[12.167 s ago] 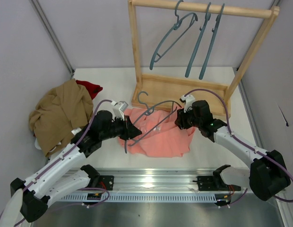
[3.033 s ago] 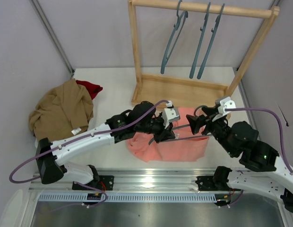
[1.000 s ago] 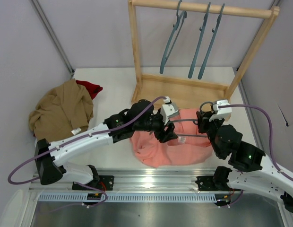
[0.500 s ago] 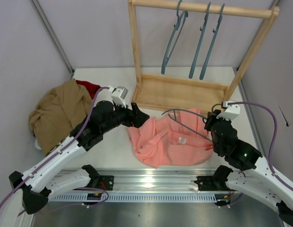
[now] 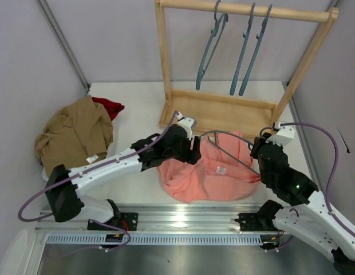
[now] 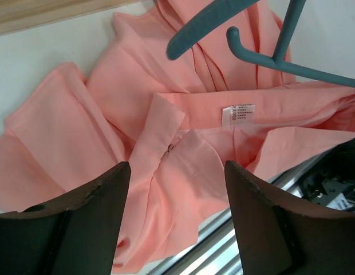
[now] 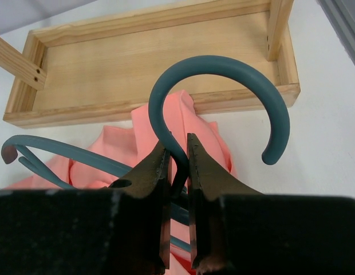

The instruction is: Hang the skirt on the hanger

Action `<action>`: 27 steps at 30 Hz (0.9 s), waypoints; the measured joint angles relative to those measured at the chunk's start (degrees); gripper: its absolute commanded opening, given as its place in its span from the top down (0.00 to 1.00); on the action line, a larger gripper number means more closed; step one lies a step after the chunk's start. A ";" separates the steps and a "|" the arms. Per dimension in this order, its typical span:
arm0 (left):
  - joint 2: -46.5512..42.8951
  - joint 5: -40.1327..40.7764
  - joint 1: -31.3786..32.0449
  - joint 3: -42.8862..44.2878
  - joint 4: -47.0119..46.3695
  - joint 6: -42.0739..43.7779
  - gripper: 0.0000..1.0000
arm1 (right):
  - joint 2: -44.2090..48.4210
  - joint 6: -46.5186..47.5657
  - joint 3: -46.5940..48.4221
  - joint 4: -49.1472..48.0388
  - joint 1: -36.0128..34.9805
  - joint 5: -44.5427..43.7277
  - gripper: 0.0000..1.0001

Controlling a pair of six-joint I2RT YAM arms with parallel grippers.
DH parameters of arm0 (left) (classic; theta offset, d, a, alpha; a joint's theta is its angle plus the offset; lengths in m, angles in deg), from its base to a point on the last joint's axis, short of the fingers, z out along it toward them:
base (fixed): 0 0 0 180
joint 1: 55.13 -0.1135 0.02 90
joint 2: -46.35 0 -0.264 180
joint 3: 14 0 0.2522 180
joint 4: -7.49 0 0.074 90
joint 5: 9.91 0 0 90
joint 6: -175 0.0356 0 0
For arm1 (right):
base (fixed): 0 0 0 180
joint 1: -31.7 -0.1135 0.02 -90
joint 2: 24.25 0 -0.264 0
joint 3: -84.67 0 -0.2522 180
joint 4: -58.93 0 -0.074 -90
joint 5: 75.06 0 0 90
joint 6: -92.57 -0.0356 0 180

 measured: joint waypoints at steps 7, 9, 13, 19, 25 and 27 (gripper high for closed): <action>9.70 5.66 4.57 6.12 2.03 2.58 0.32 | 2.64 -0.90 -1.55 -0.04 0.96 0.83 1.00; 11.80 7.37 5.90 6.95 2.14 3.32 0.32 | 2.47 -1.73 -2.14 0.37 1.46 1.25 1.00; 15.56 10.19 9.16 8.15 2.12 4.66 0.36 | 1.40 -4.22 -2.21 1.62 2.51 2.23 1.00; 19.02 12.20 10.97 8.41 1.92 6.12 0.74 | 0.35 -6.71 -2.21 2.69 3.56 3.19 1.00; 20.63 15.28 10.95 8.59 3.26 5.95 1.00 | 0.35 -6.91 -2.51 2.43 4.85 4.26 1.00; 19.76 16.57 10.95 7.93 3.54 4.24 1.00 | 0.35 -6.91 -2.78 2.29 5.22 5.03 1.00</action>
